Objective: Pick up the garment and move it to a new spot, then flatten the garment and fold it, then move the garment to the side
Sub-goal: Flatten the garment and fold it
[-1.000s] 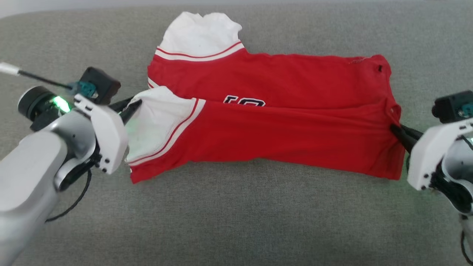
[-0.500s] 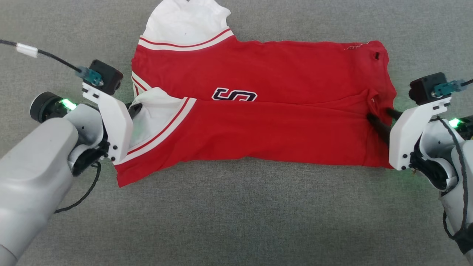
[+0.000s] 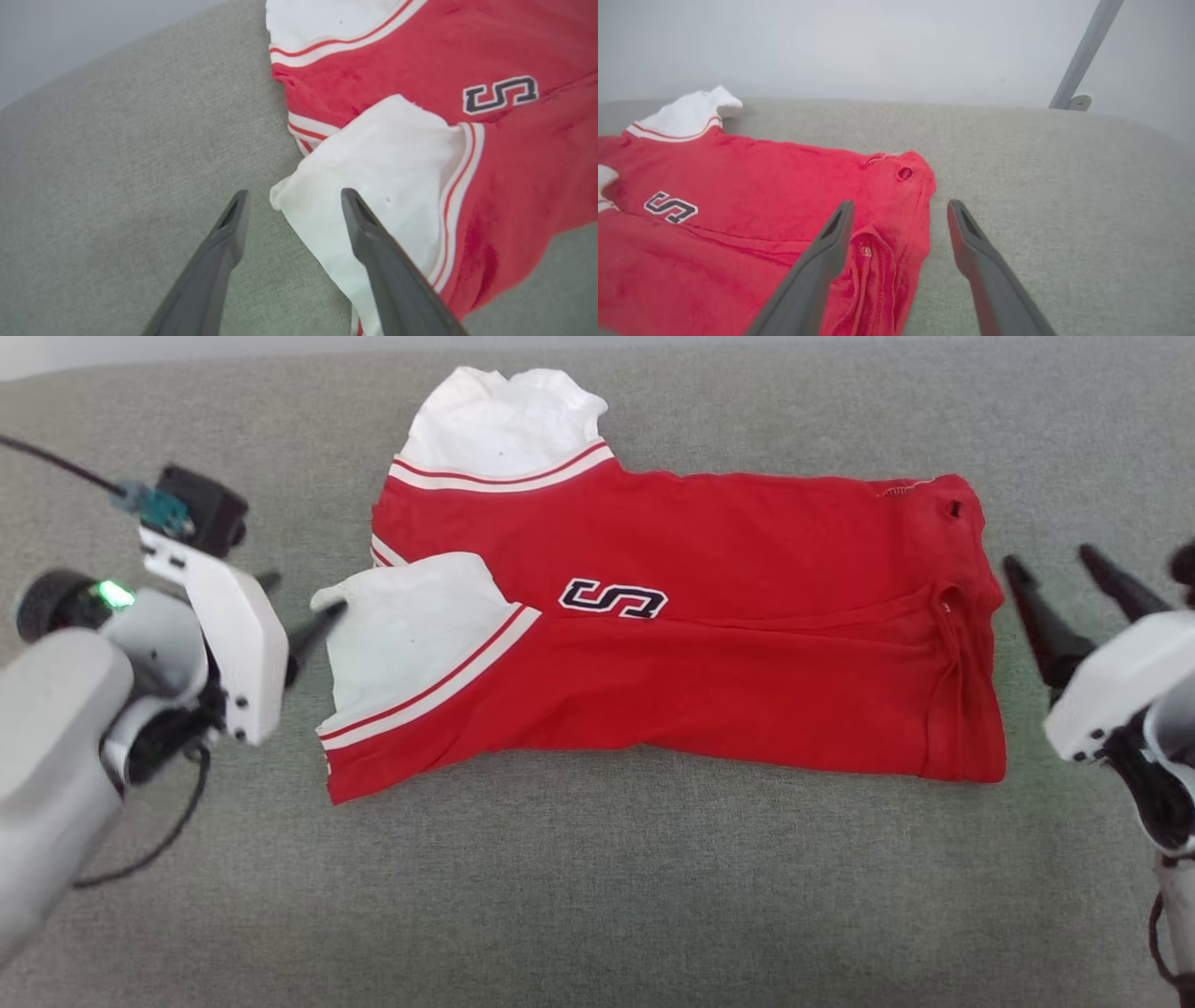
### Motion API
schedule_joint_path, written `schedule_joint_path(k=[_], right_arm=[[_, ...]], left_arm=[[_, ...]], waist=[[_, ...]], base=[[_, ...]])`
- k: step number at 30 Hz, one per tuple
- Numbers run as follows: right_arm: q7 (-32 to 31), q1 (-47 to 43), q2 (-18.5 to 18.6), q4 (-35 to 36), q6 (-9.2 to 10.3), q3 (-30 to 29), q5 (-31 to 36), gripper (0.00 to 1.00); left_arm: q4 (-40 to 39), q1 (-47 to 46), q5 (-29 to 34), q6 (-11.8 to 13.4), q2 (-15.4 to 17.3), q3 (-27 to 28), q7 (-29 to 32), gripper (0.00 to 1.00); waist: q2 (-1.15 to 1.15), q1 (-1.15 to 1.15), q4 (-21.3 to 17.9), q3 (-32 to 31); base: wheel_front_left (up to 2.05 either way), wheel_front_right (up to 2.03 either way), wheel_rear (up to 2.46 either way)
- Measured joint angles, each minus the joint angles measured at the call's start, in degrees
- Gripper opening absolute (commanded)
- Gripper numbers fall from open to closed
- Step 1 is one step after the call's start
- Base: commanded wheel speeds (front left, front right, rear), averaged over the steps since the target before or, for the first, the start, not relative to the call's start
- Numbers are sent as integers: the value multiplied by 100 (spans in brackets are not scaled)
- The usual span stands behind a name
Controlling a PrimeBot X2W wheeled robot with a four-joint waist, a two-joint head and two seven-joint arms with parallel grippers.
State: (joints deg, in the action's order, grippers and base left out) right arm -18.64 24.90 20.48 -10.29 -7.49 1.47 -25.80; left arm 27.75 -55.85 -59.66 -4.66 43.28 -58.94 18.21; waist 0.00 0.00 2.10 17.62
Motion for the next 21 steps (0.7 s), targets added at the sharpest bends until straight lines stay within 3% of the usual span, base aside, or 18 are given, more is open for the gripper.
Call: schedule_joint_path(k=[6,13,17,21], right_arm=[[556,-609,-590,771,-1,-784,550,100],[962,-1216,-1278,1443,0,-1248,935,100],[1007,-1414,-1479,1625,0,-1291,1022,100],[962,-1590,-1588,1688,0,-1262,1024,100]], left_arm=[[-1278,605,-263,757,456,19,347,100],[-2240,1376,-713,1529,894,35,492,100],[-2375,1695,-947,1807,966,70,512,100],[-2282,1790,-1091,1897,949,104,460,100]], waist=[[0,0,39,-68],[0,0,-25,-92],[0,0,-132,-92],[0,0,-251,-86]], base=[[0,0,0],[0,0,0],[0,0,0],[0,0,0]])
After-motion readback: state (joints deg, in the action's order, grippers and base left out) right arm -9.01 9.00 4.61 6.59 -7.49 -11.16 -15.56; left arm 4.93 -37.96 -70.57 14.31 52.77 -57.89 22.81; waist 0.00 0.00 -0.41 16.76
